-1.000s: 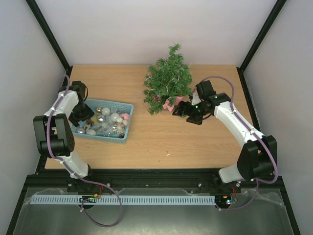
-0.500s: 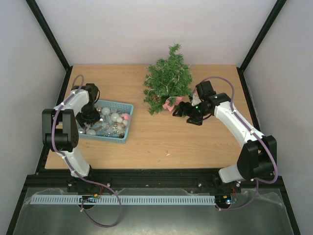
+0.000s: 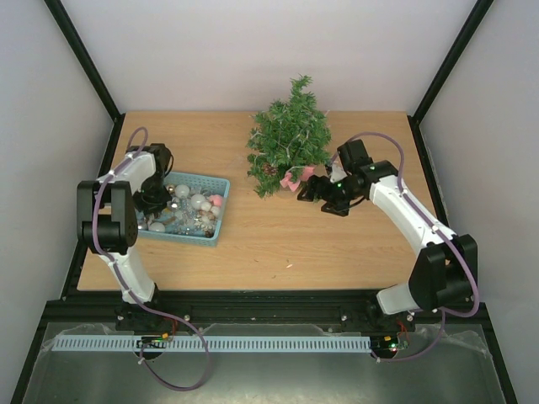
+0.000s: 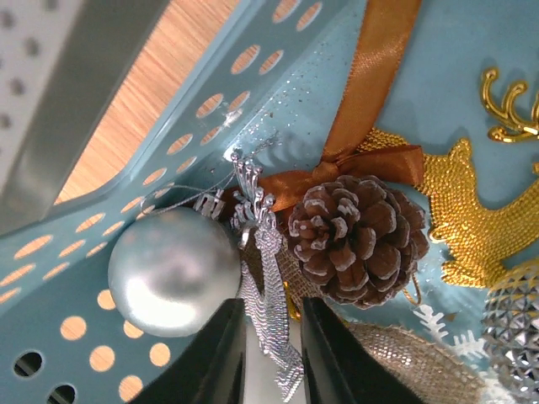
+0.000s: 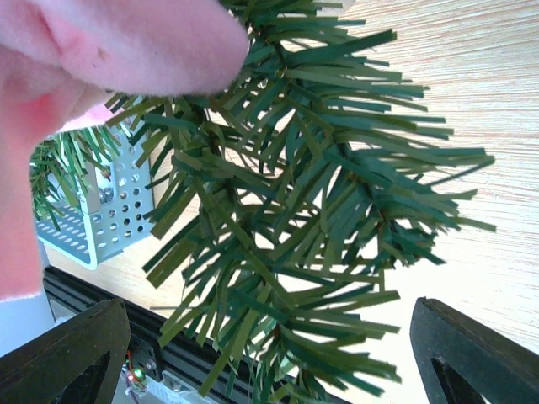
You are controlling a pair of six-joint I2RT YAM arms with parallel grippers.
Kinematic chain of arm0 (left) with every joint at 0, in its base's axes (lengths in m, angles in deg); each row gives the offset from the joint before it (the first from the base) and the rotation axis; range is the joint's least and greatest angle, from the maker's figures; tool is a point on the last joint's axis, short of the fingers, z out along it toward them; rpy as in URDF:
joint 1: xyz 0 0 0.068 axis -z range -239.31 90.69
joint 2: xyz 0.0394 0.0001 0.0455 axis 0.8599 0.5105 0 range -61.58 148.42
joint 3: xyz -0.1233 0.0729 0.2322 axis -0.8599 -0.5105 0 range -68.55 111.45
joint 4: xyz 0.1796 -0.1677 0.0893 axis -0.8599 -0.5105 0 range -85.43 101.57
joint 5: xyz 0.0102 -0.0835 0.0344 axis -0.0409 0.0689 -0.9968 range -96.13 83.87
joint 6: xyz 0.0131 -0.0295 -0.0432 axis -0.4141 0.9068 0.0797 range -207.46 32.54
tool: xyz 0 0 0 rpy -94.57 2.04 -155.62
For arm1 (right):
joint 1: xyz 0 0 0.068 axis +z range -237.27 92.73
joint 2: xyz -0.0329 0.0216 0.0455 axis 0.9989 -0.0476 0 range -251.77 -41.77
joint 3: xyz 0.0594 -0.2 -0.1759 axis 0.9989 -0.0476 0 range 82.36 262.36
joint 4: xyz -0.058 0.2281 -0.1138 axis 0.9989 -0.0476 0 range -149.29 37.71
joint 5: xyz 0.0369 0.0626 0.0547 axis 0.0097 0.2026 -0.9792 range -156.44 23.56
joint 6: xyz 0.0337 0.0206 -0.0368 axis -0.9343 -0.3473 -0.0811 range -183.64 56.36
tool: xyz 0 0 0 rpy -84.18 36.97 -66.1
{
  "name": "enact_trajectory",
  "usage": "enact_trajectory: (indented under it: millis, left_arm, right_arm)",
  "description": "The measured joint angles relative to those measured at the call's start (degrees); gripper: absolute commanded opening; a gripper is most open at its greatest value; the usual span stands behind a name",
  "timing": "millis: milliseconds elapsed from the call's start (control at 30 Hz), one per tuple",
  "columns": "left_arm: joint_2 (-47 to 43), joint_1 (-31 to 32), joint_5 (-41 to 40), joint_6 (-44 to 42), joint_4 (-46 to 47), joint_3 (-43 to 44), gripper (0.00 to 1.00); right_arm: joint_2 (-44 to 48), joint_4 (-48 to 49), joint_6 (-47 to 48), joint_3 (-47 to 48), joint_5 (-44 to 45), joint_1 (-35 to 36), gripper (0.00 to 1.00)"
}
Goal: Decorate the small christmas tree
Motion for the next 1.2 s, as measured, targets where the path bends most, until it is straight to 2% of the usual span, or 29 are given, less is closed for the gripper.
enact_trajectory:
  millis: [100,200,400,567,700,833,933,1200]
  left_arm:
    - [0.04,0.02,-0.13,-0.09,0.00,0.13,0.07]
    - [0.02,0.02,-0.52,-0.26,-0.22,0.13,0.02]
    - [-0.50,0.02,-0.35,-0.61,-2.51,1.38,0.02]
    - [-2.03,0.02,1.07,-1.25,-5.97,7.91,0.02]
    - [-6.21,0.28,1.92,-2.12,-8.11,12.98,0.02]
    - [-12.39,0.46,2.75,-2.34,-8.76,13.77,0.02]
    - [-17.59,1.33,3.67,-2.45,-7.69,11.78,0.02]
    - [-35.52,6.43,9.31,-2.36,0.76,-3.43,0.02]
  right_arm:
    - [0.72,0.04,0.00,-0.68,-0.09,0.00,0.93]
    - [1.49,0.09,0.00,-1.86,-0.17,0.00,0.92]
    - [2.78,0.22,-0.11,-4.50,-0.44,0.00,0.92]
    - [4.70,0.63,-1.14,-4.83,-0.72,0.00,0.92]
    - [6.93,1.31,-2.29,-4.85,-1.51,0.00,0.92]
    - [10.21,3.61,-3.26,-6.75,-2.78,0.00,0.92]
    - [12.57,5.01,-3.54,-9.01,-3.61,0.00,0.92]
    - [21.16,11.43,-3.87,-18.82,-6.75,0.00,0.92]
